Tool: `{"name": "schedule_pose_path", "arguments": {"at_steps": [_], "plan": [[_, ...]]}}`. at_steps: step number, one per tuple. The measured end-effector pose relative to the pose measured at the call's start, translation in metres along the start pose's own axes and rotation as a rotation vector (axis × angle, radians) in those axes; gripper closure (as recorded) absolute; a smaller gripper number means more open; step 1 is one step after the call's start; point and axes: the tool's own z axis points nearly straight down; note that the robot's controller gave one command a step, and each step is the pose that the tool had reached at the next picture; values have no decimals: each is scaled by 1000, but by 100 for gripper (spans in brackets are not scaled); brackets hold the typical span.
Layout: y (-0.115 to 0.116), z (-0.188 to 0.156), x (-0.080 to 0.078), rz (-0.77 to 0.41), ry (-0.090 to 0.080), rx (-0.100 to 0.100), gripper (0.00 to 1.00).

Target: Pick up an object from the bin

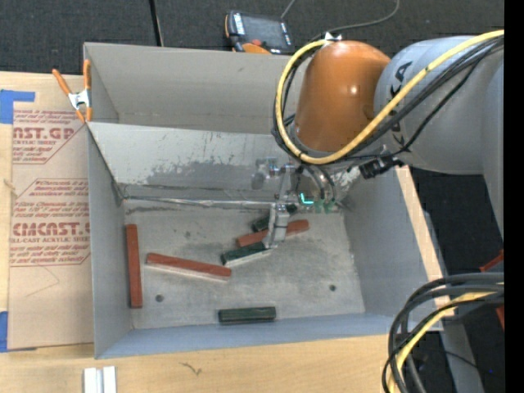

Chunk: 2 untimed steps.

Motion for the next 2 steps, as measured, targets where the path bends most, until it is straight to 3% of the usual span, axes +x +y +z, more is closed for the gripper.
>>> {"name": "schedule_pose_path", "arguments": {"at_steps": [1,2], "plan": [[-35,126,23,119,-5,0,0],[12,121,40,22,-8,-1,0]]}}
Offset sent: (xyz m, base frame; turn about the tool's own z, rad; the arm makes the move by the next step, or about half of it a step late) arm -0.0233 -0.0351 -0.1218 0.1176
